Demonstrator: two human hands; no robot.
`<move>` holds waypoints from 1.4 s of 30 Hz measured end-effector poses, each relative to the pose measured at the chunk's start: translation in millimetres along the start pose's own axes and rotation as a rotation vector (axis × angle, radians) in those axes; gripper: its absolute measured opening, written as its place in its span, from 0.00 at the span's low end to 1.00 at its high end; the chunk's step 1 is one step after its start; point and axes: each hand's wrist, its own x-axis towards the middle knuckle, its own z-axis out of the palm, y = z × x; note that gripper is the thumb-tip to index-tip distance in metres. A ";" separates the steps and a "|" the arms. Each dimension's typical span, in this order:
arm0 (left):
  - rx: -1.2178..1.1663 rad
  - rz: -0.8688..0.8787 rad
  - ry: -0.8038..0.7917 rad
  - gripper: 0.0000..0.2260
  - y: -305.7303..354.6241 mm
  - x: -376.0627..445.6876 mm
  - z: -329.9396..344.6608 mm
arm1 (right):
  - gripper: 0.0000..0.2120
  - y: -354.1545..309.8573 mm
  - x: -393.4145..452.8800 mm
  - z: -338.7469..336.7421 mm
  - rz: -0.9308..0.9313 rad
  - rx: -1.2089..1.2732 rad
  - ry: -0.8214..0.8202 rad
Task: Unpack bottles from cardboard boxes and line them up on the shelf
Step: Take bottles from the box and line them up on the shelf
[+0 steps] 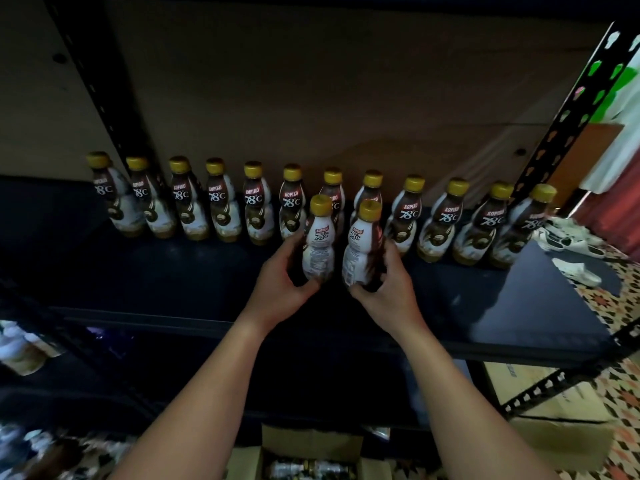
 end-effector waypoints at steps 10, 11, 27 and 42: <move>0.043 0.010 0.054 0.31 1.0 0.4 3.5 | 0.41 5.0 1.0 2.5 0.054 -0.070 0.056; 0.047 0.003 0.051 0.31 2.6 0.1 3.6 | 0.43 4.9 1.5 2.8 0.054 -0.080 0.060; 0.041 0.008 0.084 0.36 3.4 -0.5 9.0 | 0.44 0.8 0.6 4.3 0.008 -0.073 0.049; 0.118 0.038 0.092 0.33 0.3 -2.4 7.5 | 0.37 -4.5 -2.0 -1.6 0.013 0.009 -0.004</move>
